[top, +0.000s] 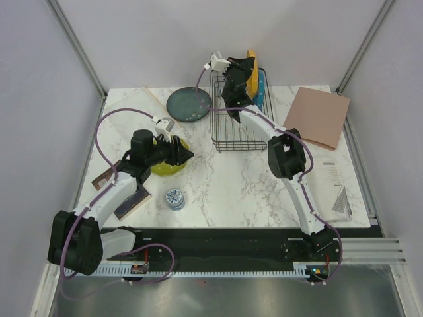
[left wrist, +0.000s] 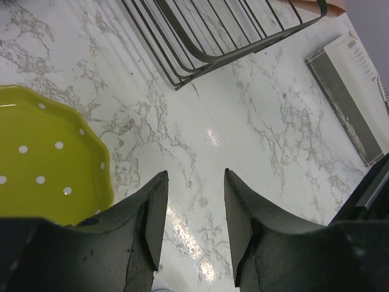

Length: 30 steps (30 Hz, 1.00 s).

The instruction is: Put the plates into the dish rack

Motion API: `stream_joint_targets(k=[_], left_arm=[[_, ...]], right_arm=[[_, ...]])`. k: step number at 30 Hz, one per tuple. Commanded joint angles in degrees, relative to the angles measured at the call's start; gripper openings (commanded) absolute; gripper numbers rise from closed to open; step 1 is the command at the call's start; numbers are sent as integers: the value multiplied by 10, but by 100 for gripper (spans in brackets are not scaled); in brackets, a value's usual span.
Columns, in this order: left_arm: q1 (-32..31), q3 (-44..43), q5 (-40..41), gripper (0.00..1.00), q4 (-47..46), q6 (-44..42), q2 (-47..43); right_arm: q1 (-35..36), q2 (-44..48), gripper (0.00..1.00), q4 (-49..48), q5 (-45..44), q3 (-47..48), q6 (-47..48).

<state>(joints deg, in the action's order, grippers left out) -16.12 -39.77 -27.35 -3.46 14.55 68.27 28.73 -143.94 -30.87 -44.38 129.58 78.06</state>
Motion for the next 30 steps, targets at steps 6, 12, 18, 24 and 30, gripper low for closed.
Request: stream_joint_targets(k=[6, 12, 18, 24, 30], left_arm=[[1, 9, 6, 49, -29, 8, -24], [2, 12, 9, 49, -27, 7, -27], [1, 12, 13, 49, -25, 6, -27], [2, 8, 14, 49, -20, 5, -23], [2, 0, 13, 49, -15, 6, -12]], right_arm=[[-5, 84, 0, -63, 10, -5, 44], [-5, 78, 0, -59, 4, -27, 41], [-7, 59, 0, -66, 3, -34, 51], [-6, 37, 0, -57, -10, -35, 53], [2, 30, 0, -58, -41, -57, 52]])
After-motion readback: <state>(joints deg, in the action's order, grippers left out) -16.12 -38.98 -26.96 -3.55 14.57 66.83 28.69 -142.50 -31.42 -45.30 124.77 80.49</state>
